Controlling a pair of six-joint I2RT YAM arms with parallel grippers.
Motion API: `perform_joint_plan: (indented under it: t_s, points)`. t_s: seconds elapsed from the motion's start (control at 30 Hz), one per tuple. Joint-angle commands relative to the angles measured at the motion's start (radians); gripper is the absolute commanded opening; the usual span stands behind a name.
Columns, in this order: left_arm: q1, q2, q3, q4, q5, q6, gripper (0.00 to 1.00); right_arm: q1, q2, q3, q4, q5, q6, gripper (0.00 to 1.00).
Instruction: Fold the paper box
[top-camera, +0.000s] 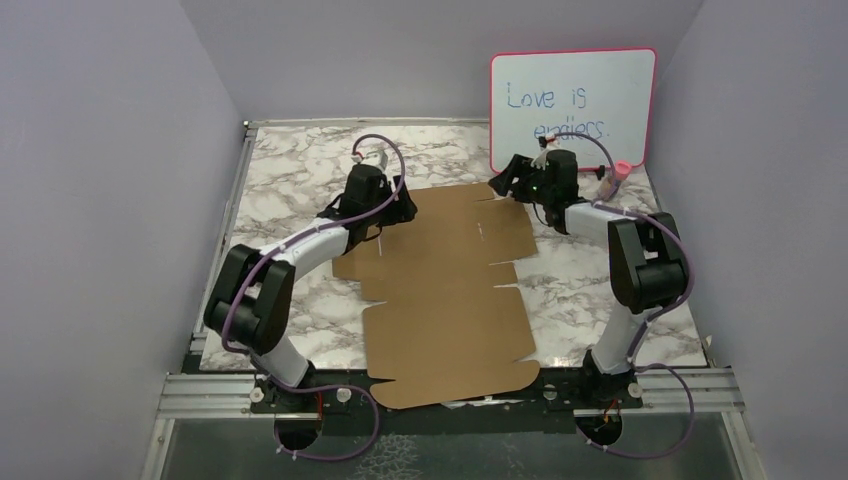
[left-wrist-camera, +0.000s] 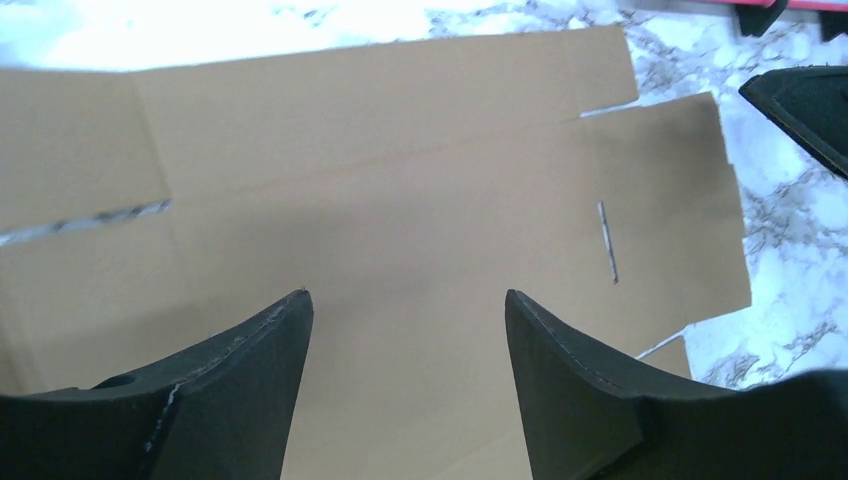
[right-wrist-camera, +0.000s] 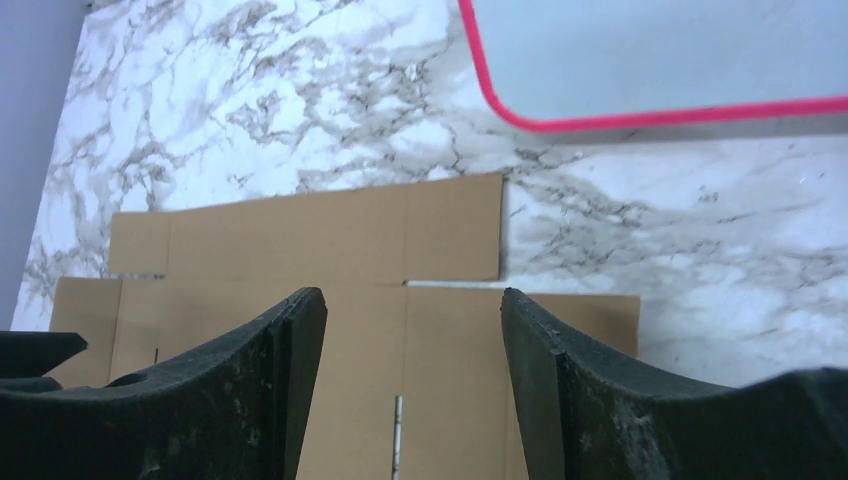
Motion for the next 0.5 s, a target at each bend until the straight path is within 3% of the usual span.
perform_joint_plan:
  t_s: [0.0,0.23,0.47]
  points:
    - [0.02,0.116,0.086,0.146,0.079,-0.006,0.74,-0.016,0.038,0.078,-0.042,0.03,-0.026,0.7]
    - [0.024,0.281,0.157,0.224,0.134,0.013,0.82,-0.018,0.142,0.189,-0.113,0.016,-0.035,0.7]
    - [0.024,0.379,0.19,0.235,0.152,0.026,0.84,-0.018,0.221,0.271,-0.189,0.009,-0.068,0.7]
